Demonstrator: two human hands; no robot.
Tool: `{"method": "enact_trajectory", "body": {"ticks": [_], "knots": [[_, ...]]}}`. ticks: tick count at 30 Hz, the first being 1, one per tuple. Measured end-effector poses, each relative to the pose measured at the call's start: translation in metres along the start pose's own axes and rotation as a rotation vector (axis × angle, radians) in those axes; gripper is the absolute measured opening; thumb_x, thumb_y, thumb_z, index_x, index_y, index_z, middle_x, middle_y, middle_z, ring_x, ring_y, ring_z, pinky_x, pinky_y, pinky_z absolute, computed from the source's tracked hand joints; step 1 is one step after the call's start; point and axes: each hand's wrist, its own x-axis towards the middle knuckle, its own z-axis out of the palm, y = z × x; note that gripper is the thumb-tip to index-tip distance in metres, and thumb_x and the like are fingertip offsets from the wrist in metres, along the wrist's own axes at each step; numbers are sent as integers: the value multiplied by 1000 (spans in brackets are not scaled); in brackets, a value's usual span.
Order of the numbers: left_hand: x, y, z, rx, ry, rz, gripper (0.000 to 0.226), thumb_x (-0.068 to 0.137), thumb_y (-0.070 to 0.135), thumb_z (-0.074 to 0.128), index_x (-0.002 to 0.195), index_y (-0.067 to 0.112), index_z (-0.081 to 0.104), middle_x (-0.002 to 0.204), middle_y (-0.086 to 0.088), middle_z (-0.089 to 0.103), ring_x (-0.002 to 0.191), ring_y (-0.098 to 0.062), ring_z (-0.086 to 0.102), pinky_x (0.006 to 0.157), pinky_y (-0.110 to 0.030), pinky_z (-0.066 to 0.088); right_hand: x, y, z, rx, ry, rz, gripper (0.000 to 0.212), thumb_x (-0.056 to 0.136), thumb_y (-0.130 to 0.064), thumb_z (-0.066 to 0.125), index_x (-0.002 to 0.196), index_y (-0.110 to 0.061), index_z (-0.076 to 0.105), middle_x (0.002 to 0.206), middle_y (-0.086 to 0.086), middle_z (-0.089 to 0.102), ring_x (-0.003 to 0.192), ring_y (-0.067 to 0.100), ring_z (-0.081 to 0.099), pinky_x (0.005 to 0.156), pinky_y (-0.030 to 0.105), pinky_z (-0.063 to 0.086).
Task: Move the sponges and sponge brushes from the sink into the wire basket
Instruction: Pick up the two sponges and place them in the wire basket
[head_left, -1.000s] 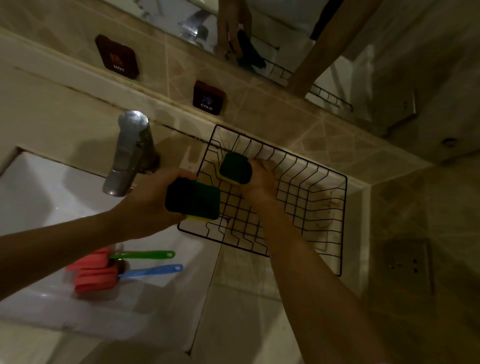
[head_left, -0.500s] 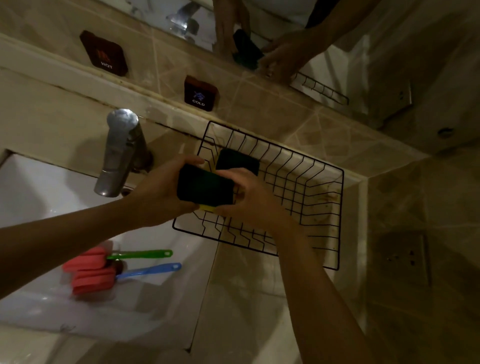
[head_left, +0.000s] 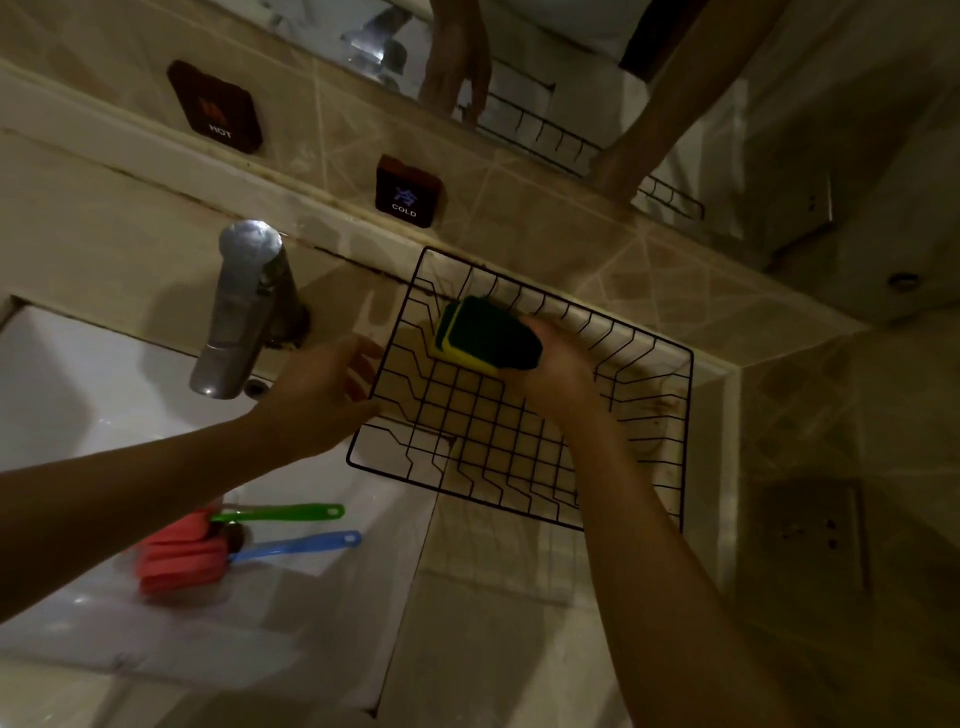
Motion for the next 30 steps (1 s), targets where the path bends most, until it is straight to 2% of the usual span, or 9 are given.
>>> {"method": "enact_trajectory", "body": {"ticks": [4,8,15,17,18,21,24,27,30], "knots": [[-2,1,-1,-33,3,20,53,73,12,75,121,16,52,86,13,54,78,-4,59,63,-14,43,10,0,7,58,-57,51,30,77,-14,73,105,-24,64,92,-9,61,74,-3,55,57,4,37],[-2,1,-1,-41,11,18,51,74,12,75,120,16,53,88,7,58,79,-4,59,64,-13,42,16,-1,9,63,-68,85,40,75,-14,74,113,-19,63,111,4,64,95,17,59,76,24,46],[-2,0,-1,-62,11,1,52,72,12,76,119,17,54,85,13,57,79,-3,60,63,-13,43,23,-6,12,19,-137,121,36,77,-15,72,112,-20,63,111,4,64,96,20,62,72,24,45],[-3,-1,-3,-43,3,8,52,74,14,75,121,19,54,86,14,57,78,-2,59,62,-13,43,23,-9,10,2,-164,142,27,78,-17,69,104,-23,62,101,1,65,89,17,63,67,25,46],[-4,-2,-4,-33,-1,18,51,75,15,75,121,19,54,87,13,58,78,-2,59,63,-13,44,19,-12,7,14,-153,150,26,78,-20,69,102,-23,62,99,1,65,88,17,63,68,29,49],[-15,-6,-11,-44,-15,15,42,78,18,72,118,20,56,90,8,60,76,-5,62,63,-21,52,-2,-24,-2,-30,39,113,46,74,-23,72,117,-17,59,116,8,61,111,26,54,96,44,47],[-35,-16,-18,-111,-8,-70,28,80,15,70,106,17,60,86,2,65,67,-15,67,62,-34,59,-41,-54,0,161,166,83,39,81,-19,68,119,-13,61,116,8,60,103,23,59,87,39,53],[-64,-38,-19,-114,-61,-234,17,83,17,67,100,15,63,87,-1,68,64,-16,69,56,-25,56,-87,-93,24,416,-75,20,19,88,-22,65,107,-19,67,94,-5,67,80,9,66,65,18,54],[-94,-64,-9,-312,-62,-550,14,85,13,65,97,7,64,83,-11,69,60,-19,68,46,-21,53,-119,-121,69,399,-458,-58,18,90,-23,62,108,-21,67,84,-18,64,70,-4,64,54,6,47]]}}
